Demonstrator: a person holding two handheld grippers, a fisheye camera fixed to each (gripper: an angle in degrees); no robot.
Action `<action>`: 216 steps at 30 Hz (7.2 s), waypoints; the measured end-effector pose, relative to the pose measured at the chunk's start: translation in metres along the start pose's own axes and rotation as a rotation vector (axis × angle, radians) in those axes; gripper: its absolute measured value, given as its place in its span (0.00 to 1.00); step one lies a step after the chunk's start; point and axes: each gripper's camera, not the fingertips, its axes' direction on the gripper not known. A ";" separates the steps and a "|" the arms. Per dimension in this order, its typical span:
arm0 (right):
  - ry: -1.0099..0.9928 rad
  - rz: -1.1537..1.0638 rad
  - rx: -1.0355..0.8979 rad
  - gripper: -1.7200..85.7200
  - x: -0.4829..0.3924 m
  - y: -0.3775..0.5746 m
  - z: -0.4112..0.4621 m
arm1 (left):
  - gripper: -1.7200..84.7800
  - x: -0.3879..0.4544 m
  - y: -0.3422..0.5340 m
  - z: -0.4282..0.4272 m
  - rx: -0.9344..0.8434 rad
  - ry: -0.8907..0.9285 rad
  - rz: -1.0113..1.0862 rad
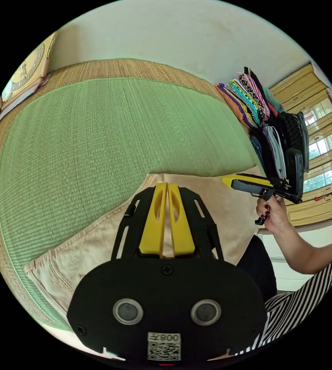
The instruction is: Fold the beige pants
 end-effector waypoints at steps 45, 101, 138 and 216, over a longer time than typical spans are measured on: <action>0.121 0.581 0.231 0.12 0.292 0.362 -0.094 | 0.13 0.361 -0.170 0.416 -0.356 0.294 0.607; -0.125 0.323 0.434 0.17 0.382 0.431 -0.110 | 0.03 0.544 -0.216 0.496 -0.252 0.385 1.014; -0.412 0.092 0.369 0.05 0.253 0.295 -0.119 | 0.03 0.399 -0.215 0.354 -0.198 0.402 0.877; -0.546 0.385 -0.028 0.09 0.242 0.186 -0.028 | 0.12 0.278 0.056 0.307 -0.203 0.298 0.420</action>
